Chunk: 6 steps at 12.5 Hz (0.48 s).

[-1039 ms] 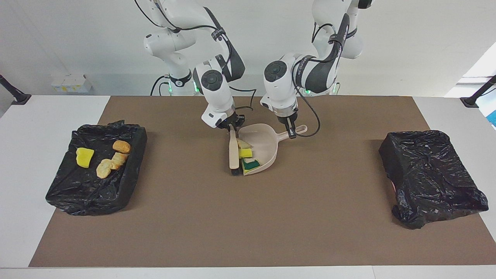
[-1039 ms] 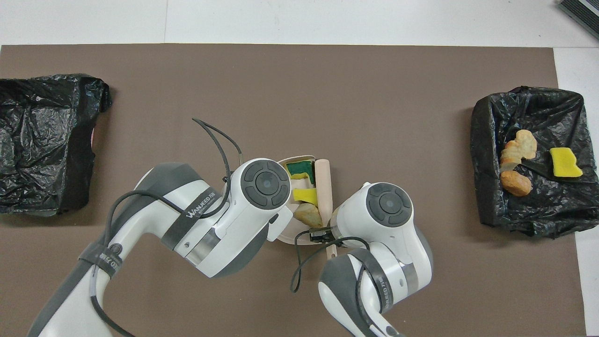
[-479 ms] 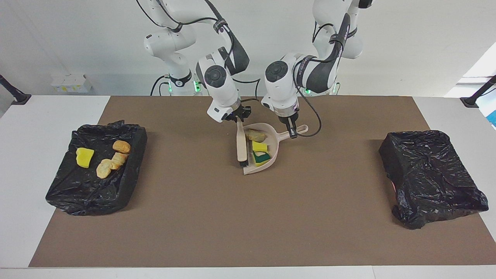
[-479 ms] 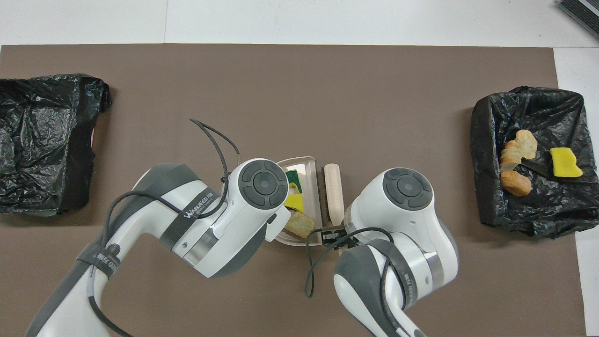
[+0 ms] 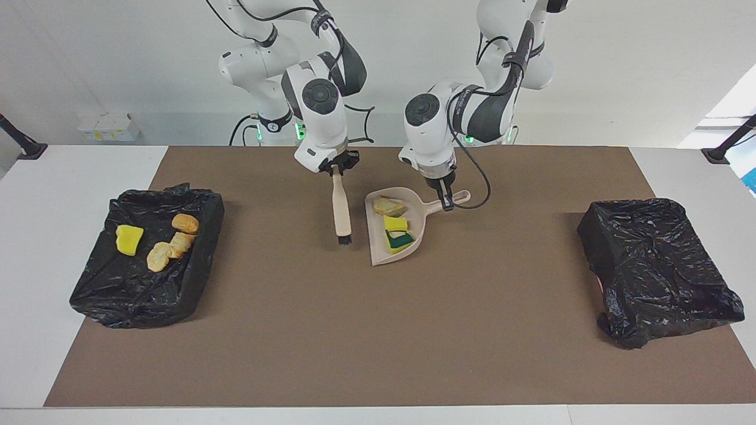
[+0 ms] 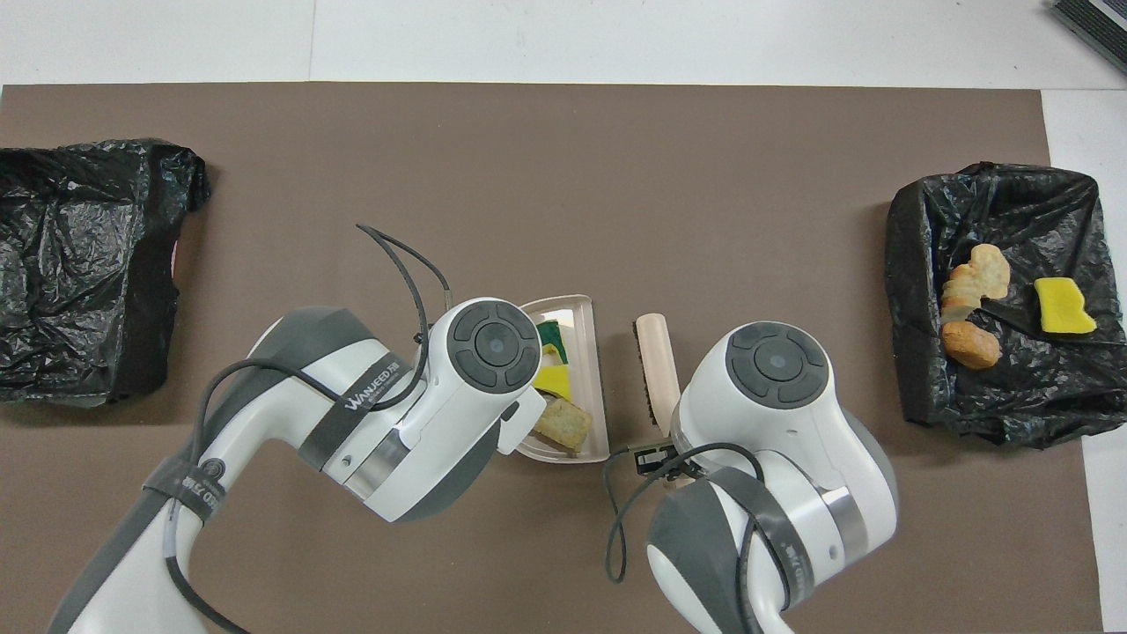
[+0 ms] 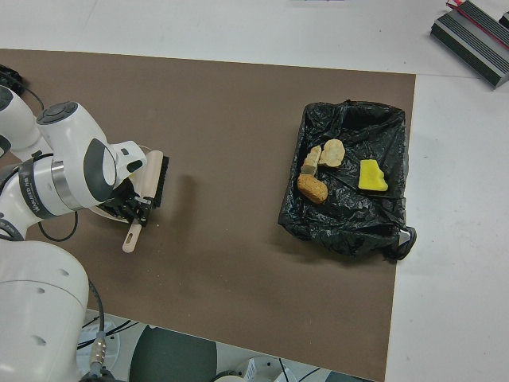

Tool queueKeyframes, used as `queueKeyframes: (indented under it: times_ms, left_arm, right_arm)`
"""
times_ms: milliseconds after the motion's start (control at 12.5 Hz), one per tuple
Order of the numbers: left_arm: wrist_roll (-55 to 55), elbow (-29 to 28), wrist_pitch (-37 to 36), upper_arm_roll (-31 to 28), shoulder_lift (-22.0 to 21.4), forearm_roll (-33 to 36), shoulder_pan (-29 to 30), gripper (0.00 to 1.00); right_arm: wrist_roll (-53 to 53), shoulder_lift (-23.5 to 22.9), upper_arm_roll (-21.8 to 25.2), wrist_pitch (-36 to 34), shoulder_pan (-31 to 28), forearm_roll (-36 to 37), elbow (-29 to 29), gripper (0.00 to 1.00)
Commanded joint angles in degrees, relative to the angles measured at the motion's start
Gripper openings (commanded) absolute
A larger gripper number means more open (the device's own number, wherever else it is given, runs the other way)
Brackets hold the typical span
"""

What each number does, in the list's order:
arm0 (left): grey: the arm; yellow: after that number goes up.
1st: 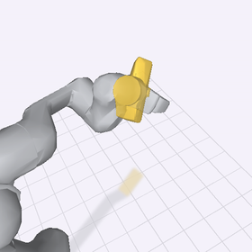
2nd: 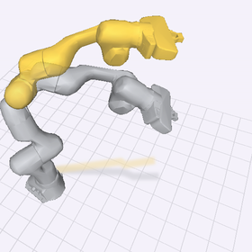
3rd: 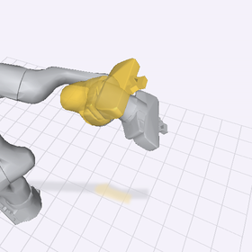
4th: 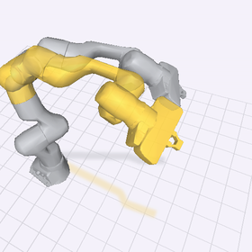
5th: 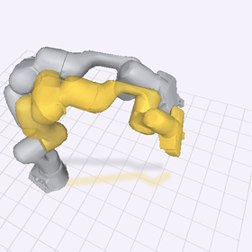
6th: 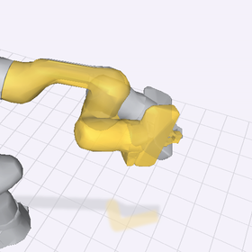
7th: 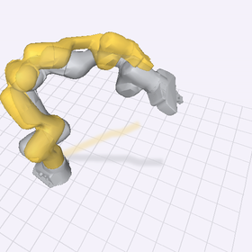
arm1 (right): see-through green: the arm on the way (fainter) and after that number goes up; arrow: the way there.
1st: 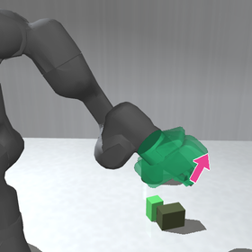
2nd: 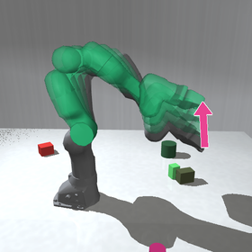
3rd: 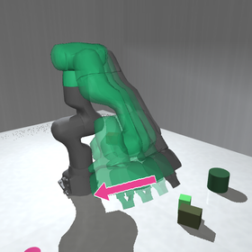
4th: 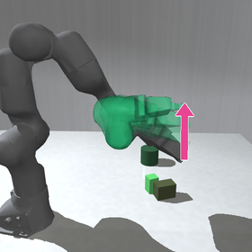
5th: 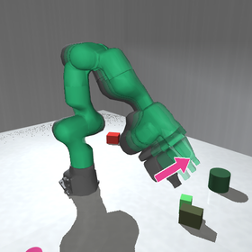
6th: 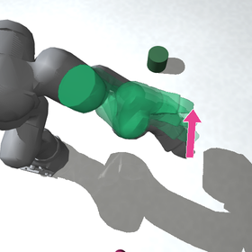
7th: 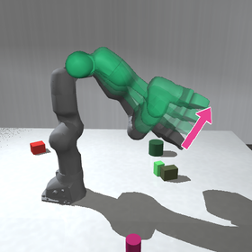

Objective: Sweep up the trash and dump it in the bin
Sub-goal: 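Brush the last pieces into the dustpan held by the left gripper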

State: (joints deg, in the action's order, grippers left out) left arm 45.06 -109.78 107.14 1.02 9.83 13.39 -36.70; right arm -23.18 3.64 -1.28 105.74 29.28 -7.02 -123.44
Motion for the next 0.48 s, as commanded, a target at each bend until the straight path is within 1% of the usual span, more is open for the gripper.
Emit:
queueKeyframes:
  times_ms: [0,80,320,399]
  left_arm:
    - [1.6,-1.4,-0.4,-0.1,-1.3,0.4,1.1,0.00]
    - [1.9,-1.2,0.3,-0.1,-1.2,0.3,1.1,0.00]
    - [4.0,-1.3,2.0,0.0,-1.2,-1.3,1.5,0.00]
    - [4.3,-1.3,2.8,-0.1,-1.1,-1.5,1.6,0.00]
  right_arm:
    - [-3.4,2.7,-0.4,0.9,2.8,0.0,-2.5,0.00]
    - [-3.6,2.9,-0.4,1.2,3.8,-0.4,-2.6,0.00]
    - [-3.9,3.1,-0.4,1.4,4.2,-1.0,-3.0,0.00]
    - [-4.3,2.7,-0.4,2.0,5.5,-1.0,-3.6,0.00]
